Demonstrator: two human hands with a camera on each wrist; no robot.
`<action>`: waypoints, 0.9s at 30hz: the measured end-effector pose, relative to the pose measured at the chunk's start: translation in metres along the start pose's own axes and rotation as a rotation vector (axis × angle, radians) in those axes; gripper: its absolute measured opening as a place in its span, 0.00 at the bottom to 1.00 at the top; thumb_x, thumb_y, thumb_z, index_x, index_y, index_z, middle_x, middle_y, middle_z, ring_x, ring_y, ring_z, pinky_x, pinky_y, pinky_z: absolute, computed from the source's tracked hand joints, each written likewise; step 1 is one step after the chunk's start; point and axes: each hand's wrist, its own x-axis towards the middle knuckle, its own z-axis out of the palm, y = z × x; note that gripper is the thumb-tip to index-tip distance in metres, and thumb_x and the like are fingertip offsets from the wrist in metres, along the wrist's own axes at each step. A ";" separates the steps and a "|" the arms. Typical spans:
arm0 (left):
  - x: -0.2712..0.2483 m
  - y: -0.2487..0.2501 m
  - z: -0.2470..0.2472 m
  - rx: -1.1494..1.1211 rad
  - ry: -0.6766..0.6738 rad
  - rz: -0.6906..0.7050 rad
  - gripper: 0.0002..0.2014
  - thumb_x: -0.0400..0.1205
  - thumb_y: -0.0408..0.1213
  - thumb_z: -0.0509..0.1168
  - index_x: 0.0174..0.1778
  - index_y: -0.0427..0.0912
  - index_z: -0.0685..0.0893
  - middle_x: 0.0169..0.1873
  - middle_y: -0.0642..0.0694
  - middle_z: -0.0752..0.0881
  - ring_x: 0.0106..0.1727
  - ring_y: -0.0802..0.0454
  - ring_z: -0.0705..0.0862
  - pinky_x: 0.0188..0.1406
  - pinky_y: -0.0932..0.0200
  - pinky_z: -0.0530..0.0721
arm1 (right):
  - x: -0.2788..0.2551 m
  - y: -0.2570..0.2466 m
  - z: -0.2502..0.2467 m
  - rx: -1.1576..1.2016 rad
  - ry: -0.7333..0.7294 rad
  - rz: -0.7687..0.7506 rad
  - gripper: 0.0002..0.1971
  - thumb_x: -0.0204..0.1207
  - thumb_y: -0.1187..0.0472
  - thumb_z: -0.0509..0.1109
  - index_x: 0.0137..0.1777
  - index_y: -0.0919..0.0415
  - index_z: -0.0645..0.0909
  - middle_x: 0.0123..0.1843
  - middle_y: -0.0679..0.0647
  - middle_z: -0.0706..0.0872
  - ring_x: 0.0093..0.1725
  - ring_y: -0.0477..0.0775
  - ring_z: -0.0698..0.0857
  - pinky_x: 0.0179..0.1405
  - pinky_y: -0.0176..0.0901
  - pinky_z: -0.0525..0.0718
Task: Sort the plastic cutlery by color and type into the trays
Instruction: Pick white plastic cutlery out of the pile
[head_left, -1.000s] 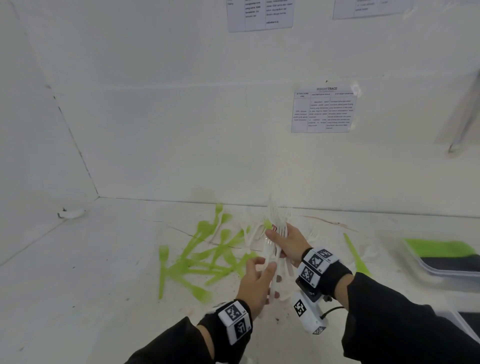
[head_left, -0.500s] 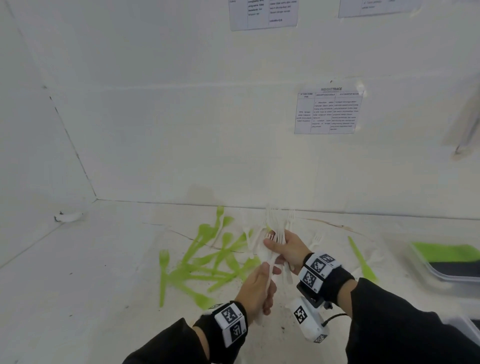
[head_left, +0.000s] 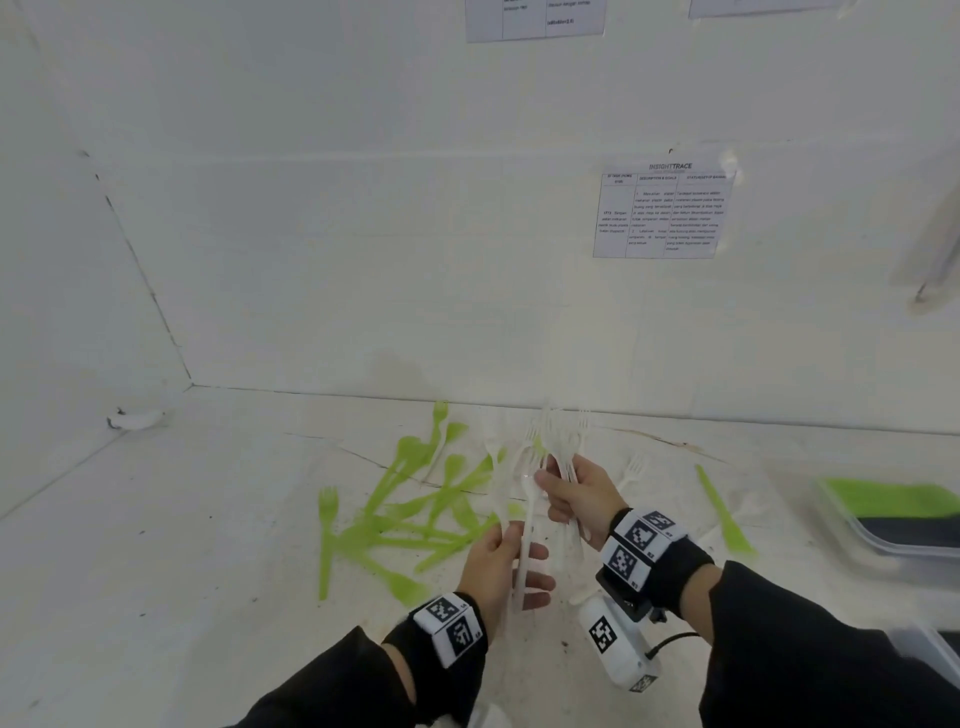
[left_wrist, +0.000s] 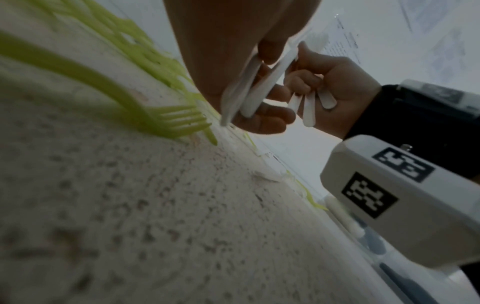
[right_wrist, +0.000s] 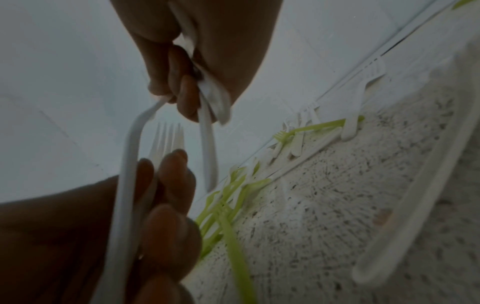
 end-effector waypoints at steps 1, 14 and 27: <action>0.001 0.000 -0.001 0.008 -0.005 0.001 0.12 0.88 0.42 0.52 0.54 0.37 0.76 0.33 0.43 0.82 0.19 0.48 0.80 0.20 0.60 0.80 | -0.001 -0.001 0.002 -0.028 0.001 0.000 0.12 0.77 0.76 0.65 0.36 0.62 0.71 0.21 0.48 0.67 0.16 0.43 0.63 0.16 0.33 0.64; 0.022 0.010 0.001 -0.097 0.154 0.029 0.16 0.89 0.44 0.46 0.42 0.39 0.71 0.26 0.46 0.69 0.17 0.55 0.66 0.17 0.66 0.65 | -0.020 0.006 0.028 -0.494 0.086 -0.013 0.12 0.85 0.60 0.53 0.38 0.60 0.67 0.33 0.52 0.72 0.23 0.50 0.70 0.24 0.41 0.69; 0.033 -0.008 0.016 -0.151 0.039 -0.087 0.24 0.87 0.51 0.48 0.68 0.39 0.78 0.62 0.39 0.84 0.65 0.45 0.82 0.68 0.48 0.77 | -0.036 0.015 0.036 -0.748 0.302 -0.091 0.14 0.81 0.61 0.62 0.64 0.61 0.80 0.59 0.56 0.86 0.58 0.54 0.83 0.55 0.35 0.76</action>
